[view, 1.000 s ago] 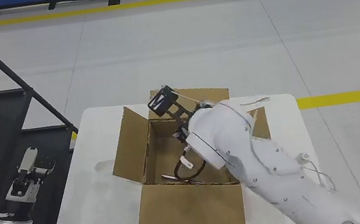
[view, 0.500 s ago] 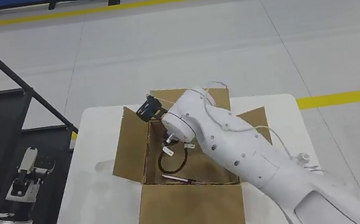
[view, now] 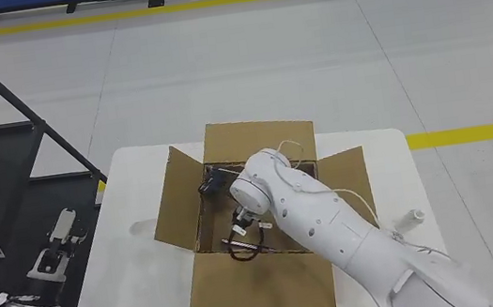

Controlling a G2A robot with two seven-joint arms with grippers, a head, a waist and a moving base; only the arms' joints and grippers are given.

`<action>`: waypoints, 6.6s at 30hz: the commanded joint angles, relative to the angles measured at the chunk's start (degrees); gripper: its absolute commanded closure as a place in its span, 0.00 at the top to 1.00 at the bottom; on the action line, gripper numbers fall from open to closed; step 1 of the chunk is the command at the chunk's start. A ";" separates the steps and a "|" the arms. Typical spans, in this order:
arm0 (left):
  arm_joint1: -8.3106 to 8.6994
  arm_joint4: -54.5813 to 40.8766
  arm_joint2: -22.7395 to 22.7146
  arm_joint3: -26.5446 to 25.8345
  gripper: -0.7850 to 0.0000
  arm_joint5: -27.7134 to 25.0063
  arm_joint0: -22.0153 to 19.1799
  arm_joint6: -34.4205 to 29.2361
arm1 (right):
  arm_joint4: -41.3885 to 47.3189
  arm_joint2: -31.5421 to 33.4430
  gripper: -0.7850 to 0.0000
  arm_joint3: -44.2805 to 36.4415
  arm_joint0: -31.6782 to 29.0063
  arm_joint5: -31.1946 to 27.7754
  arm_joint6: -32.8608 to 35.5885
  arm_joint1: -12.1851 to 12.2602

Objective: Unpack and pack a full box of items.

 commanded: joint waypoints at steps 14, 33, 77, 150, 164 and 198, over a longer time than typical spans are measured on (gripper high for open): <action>-0.28 2.06 1.33 -2.69 1.00 -1.26 4.74 4.66 | -0.33 -0.60 1.00 1.90 -2.48 -2.30 5.46 0.16; -0.04 0.78 0.87 -2.12 1.00 -0.58 4.22 4.92 | -3.45 -4.36 1.00 -3.64 -7.17 -9.41 6.32 -0.69; 0.93 -1.74 0.29 0.99 1.00 0.73 0.98 3.38 | -4.55 -6.92 0.47 10.36 -5.19 -17.11 1.38 -4.58; 2.05 11.84 -0.40 -5.73 1.00 -13.39 12.97 -3.47 | -31.69 24.34 0.00 -65.50 -43.40 9.18 -13.49 12.11; 2.64 34.02 -1.65 -3.01 1.00 -26.96 21.04 -5.93 | -29.79 28.53 0.00 -75.41 -51.65 7.27 -19.23 13.04; 0.86 71.61 23.99 8.86 1.00 -10.90 9.52 21.19 | -10.06 53.10 0.00 -90.59 -81.26 -15.27 -48.96 17.36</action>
